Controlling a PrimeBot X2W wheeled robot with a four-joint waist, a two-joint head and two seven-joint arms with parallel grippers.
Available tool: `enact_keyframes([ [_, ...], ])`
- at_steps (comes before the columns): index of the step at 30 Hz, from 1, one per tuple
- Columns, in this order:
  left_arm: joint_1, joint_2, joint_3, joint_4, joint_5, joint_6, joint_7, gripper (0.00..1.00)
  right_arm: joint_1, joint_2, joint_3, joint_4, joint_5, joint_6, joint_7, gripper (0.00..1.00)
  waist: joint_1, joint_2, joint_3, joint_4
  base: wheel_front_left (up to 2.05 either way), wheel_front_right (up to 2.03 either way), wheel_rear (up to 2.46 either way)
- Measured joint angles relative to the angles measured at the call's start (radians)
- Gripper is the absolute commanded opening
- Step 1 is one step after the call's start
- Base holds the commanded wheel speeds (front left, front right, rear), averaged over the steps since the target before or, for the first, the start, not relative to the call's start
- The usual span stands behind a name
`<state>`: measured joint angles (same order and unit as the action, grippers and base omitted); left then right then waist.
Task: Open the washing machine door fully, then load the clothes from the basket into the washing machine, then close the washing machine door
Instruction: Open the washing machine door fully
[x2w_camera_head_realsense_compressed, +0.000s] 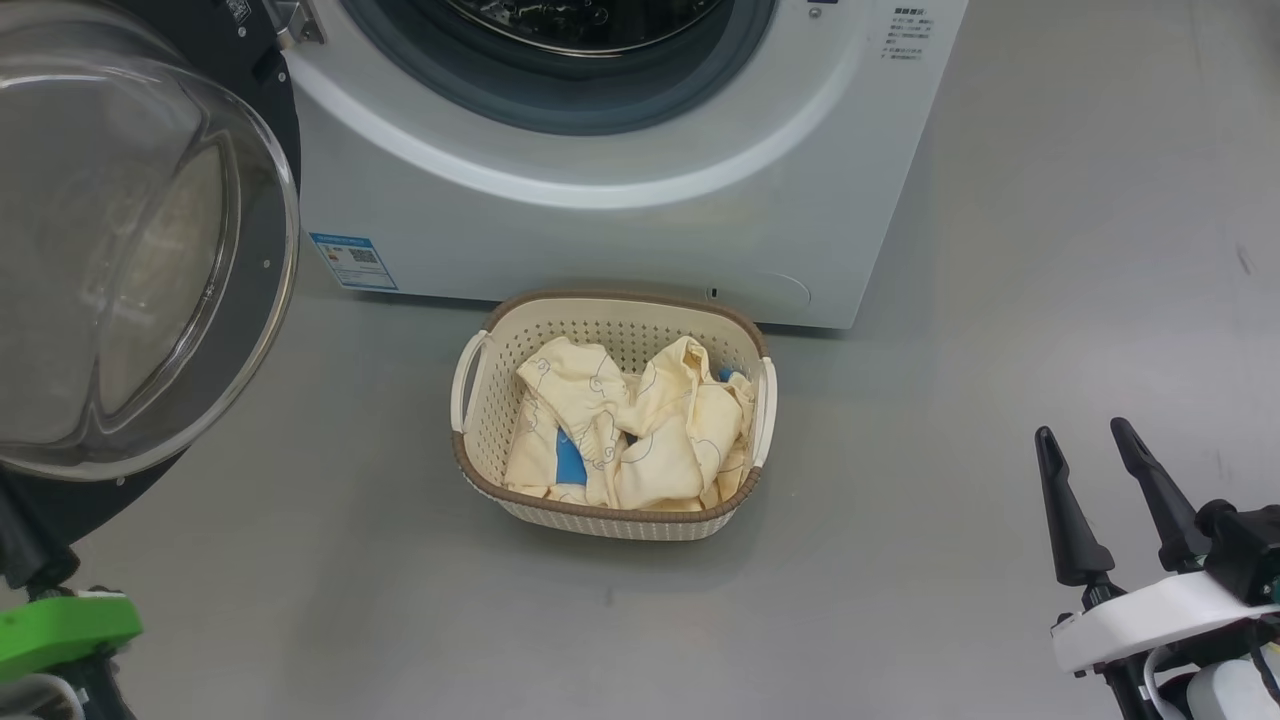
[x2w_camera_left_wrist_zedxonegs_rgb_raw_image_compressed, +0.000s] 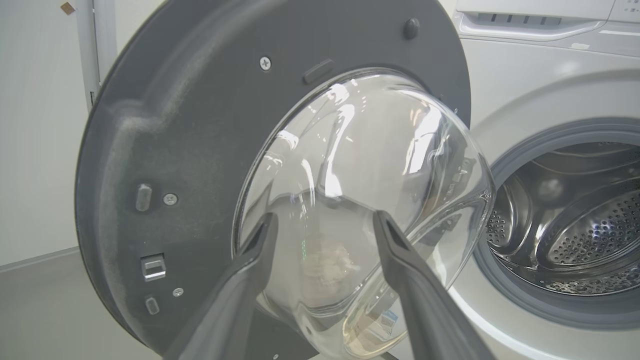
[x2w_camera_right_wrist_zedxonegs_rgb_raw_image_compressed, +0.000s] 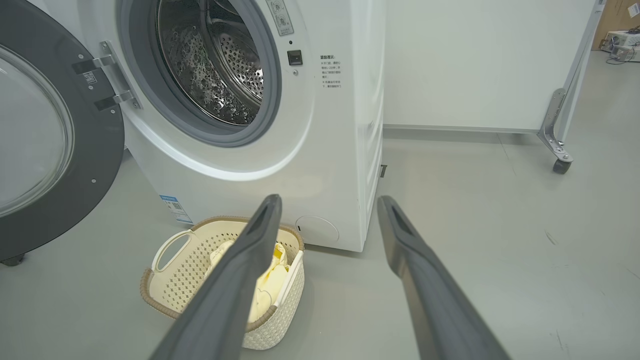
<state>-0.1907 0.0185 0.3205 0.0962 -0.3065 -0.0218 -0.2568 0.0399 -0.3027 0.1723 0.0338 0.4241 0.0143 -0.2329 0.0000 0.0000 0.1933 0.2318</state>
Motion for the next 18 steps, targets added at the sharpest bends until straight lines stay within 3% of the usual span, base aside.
enact_keyframes([
  [18,0.174,0.009,-0.274,-0.034,0.125,-0.070,0.000,1.00,0.000,0.041,0.032,0.027,-0.002,0.004,-0.009,1.00,0.0000,0.0000,-0.070,-0.096,0.00,0.00,0.00],
])
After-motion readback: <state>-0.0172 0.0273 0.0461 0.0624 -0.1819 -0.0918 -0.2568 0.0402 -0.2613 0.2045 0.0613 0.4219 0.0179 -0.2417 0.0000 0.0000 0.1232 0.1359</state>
